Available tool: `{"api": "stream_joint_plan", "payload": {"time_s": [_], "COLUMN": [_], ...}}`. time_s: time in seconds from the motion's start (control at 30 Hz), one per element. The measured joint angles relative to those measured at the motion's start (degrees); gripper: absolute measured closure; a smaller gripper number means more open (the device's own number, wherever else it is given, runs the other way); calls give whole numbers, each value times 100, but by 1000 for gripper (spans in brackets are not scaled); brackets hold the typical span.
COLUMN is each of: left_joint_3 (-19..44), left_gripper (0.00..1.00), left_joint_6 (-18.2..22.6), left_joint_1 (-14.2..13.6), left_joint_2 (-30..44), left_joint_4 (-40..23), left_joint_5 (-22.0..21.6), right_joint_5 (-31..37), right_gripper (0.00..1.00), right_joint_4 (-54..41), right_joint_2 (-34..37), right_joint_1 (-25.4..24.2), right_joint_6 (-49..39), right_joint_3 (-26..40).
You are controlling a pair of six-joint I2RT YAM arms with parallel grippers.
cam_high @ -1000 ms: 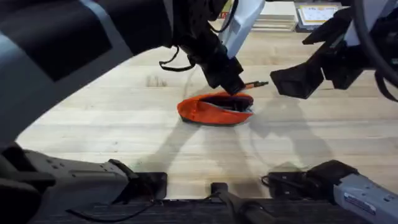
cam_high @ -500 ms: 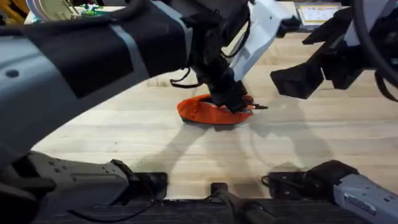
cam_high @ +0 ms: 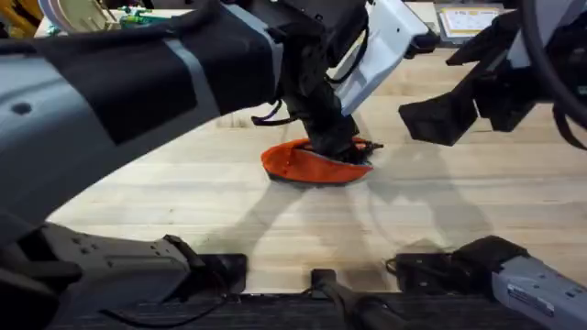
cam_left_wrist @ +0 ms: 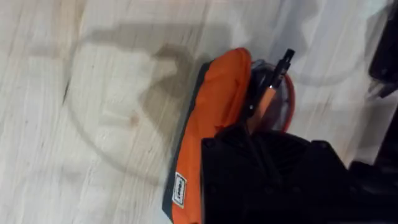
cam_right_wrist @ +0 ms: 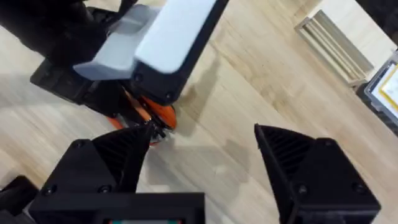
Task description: Unzip the bag, pick up the pens from the table one at a time and place them inside, then zip the bag closed.
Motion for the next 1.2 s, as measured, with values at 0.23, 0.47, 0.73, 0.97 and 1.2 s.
{"api": "stream_joint_plan", "payload": {"time_s": [0.23,0.47,0.73,0.97,1.2], "left_joint_3": [-238,-601,-601,-601,-601], "left_gripper": [956,957,957,98,6], "left_joint_6": [0,-1,0,19,-2], "left_joint_1": [0,-7,-13,-17,-17], "left_joint_2": [0,0,0,0,0], "left_joint_4": [57,114,219,234,234], "left_joint_5": [-195,-410,-798,-948,-967], "right_joint_5": [2,1,2,2,2], "right_gripper": [3,3,4,4,3], "right_joint_4": [0,4,88,90,87], "right_joint_2": [0,0,0,0,0], "right_joint_1": [0,0,0,0,0], "right_joint_6": [0,0,0,0,0], "right_joint_3": [0,0,0,0,0]}}
